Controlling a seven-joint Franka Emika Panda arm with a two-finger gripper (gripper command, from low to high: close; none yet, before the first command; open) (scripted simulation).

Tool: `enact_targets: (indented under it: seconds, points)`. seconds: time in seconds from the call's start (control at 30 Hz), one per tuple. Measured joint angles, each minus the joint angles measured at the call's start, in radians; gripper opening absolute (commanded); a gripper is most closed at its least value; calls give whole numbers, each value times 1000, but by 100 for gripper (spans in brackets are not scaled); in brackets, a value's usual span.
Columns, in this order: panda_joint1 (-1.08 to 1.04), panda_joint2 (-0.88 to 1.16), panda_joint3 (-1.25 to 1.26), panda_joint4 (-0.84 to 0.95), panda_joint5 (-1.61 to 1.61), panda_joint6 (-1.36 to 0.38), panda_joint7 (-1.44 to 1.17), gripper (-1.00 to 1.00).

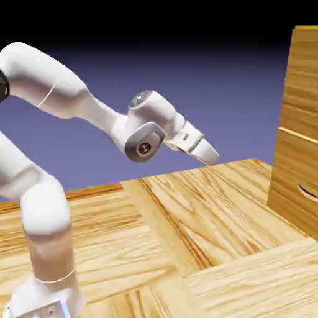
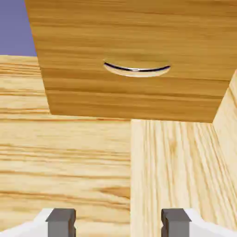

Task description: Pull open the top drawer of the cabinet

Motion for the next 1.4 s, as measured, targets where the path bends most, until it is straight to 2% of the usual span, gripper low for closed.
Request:
enact_targets:
  seconds: [1.4]
  points:
    - [-407, 857, 551, 1137, -1515, 11, -1827, 0]
